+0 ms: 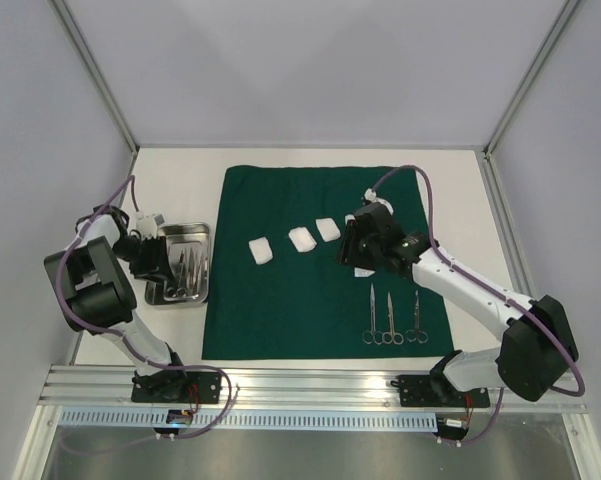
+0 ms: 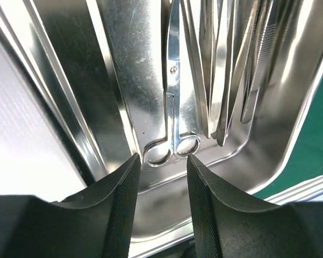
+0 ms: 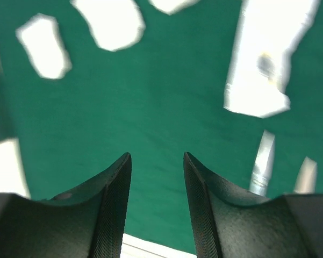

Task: Prepare the surgical pack

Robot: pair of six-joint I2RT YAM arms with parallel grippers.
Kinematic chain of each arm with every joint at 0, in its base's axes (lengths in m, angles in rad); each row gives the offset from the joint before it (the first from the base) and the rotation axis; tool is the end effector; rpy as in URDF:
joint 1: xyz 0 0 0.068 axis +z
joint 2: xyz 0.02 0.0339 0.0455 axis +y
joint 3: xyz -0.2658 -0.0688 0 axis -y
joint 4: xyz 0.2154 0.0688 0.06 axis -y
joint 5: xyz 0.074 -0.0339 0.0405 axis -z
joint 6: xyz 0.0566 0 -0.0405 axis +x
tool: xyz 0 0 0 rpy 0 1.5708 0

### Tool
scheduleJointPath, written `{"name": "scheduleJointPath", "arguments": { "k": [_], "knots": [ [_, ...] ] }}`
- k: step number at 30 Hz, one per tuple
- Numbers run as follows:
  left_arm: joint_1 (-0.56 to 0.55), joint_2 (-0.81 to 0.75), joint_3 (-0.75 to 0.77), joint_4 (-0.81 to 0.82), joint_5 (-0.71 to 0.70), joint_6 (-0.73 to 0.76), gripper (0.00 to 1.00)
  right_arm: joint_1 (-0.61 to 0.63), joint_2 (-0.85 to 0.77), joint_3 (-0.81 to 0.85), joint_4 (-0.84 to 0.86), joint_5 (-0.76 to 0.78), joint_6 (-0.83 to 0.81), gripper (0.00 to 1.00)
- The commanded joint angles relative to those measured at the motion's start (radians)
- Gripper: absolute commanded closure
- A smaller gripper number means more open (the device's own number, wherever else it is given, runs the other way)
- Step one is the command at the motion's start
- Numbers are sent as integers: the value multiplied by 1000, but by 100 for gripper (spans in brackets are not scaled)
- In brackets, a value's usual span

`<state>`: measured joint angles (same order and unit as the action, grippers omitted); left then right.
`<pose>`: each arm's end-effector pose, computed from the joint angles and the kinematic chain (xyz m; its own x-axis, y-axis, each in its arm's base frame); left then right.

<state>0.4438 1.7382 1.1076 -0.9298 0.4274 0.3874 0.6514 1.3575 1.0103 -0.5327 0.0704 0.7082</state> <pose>0.2584 0.0969 0.1715 -0.9823 -0.0863 -0.1662 -0.0170 0.9249 -0.3798 0.2170 0.1604 0.2559 -0.8357 0.1788 -0.5193 -0.0336 0.9271 0.3733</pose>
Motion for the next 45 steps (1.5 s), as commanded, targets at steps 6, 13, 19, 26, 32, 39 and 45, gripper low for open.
{"name": "scheduleJointPath", "arguments": {
  "k": [6,13,19,26,32,39,45],
  "knots": [
    [3,-112,-15,0,-6,-8,50,-50,-31,-136,-216,97,-59,56],
    [1,-213,-28,-35,17,14,46,-53,25,-199,-219,98,-42,57],
    [1,-314,-43,-69,5,51,44,-53,124,-211,-171,30,-49,61],
    [3,-382,-55,-110,28,82,44,-53,187,-225,-152,31,-39,67],
    [3,-414,-45,-129,42,88,44,-52,184,-226,-142,17,-42,91],
    [3,-417,-46,-142,43,94,44,-52,109,-225,-150,5,-72,99],
    [1,-427,-32,-155,45,93,44,-52,42,-219,-164,2,-79,99]
  ]
}}
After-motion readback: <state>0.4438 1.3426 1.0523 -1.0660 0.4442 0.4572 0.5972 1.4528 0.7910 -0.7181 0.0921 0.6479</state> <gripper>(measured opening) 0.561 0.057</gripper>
